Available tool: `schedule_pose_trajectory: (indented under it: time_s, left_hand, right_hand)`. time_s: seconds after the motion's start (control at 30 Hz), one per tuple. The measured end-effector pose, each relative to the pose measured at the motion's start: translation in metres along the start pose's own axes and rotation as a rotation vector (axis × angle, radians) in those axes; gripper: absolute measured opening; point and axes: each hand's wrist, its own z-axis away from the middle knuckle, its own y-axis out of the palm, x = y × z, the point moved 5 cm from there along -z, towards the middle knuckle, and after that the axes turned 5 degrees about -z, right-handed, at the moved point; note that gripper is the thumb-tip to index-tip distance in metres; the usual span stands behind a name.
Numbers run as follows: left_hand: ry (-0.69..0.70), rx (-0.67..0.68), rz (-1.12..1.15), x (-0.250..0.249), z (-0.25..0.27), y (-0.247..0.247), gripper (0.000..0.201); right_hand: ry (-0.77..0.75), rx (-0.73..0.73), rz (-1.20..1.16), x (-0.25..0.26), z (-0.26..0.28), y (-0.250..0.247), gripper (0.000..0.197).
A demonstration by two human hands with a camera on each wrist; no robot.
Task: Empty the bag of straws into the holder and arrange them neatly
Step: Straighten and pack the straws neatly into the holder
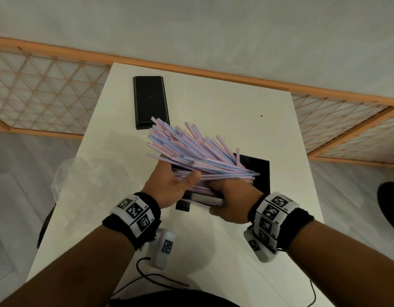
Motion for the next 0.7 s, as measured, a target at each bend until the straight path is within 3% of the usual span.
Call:
schedule_pose_trajectory:
  time_s: [0.17, 0.3, 0.5, 0.6, 0.7]
  left_hand:
    - [0.023, 0.025, 0.001, 0.0, 0.0, -0.002, 0.108]
    - [-0.014, 0.04, 0.007, 0.01, 0.0, 0.0, 0.107]
    - [-0.006, 0.071, 0.056, 0.015, 0.002, 0.001, 0.108]
    - [-0.02, 0.155, 0.028, 0.011, 0.006, 0.0, 0.108]
    - [-0.023, 0.265, -0.139, -0.007, 0.008, -0.01, 0.094]
  right_hand:
    - [0.071, 0.04, 0.102, -0.001, -0.016, 0.007, 0.037]
    - [0.087, 0.109, 0.055, 0.001, -0.018, 0.009, 0.038]
    - [0.049, 0.087, -0.019, 0.001, -0.012, 0.009, 0.044]
    - [0.033, 0.112, -0.038, -0.001, -0.011, 0.006, 0.045]
    - [0.02, 0.111, -0.015, 0.003, -0.01, 0.003, 0.043]
